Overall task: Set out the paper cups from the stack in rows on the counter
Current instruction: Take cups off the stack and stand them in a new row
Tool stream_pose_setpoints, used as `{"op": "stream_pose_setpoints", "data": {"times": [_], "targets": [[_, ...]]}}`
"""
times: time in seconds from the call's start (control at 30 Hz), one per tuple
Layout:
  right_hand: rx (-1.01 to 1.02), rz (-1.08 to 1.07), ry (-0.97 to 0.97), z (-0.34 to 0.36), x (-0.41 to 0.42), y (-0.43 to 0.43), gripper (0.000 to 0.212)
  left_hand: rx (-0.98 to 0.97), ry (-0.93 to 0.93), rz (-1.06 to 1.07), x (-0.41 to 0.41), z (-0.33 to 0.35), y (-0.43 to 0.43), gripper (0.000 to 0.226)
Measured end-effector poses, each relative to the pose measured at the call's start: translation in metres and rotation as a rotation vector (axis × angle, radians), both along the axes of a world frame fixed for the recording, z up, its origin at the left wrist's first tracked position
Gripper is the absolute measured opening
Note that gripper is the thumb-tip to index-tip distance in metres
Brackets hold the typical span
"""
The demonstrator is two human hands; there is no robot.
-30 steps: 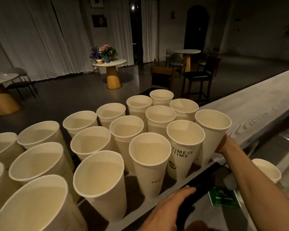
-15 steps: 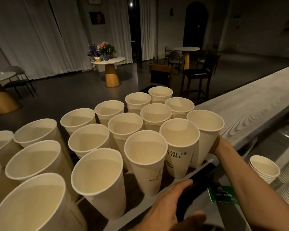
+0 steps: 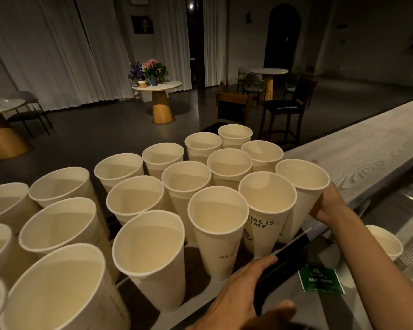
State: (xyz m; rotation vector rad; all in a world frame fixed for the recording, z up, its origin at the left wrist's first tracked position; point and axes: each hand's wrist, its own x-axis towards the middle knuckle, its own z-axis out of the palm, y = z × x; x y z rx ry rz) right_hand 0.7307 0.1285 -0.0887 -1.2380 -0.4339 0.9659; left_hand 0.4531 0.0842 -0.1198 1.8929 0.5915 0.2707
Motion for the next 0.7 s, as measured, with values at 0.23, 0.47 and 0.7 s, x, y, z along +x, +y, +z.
{"op": "stream_pose_setpoints", "data": {"times": [0.23,0.47,0.7], "targets": [[0.163,-0.355,-0.083,0.017,0.009,-0.053,0.036,0.042,-0.006,0.081,-0.007,-0.007,-0.010,0.082],[0.014,-0.447,-0.475,0.006,-0.041,-0.101,0.016,0.095,0.046,0.156,-0.013,-0.009,-0.029,0.075],[0.101,-0.186,-0.764,-0.012,-0.157,-0.145,0.021,0.079,0.019,0.349,-0.031,-0.011,-0.045,0.043]]}}
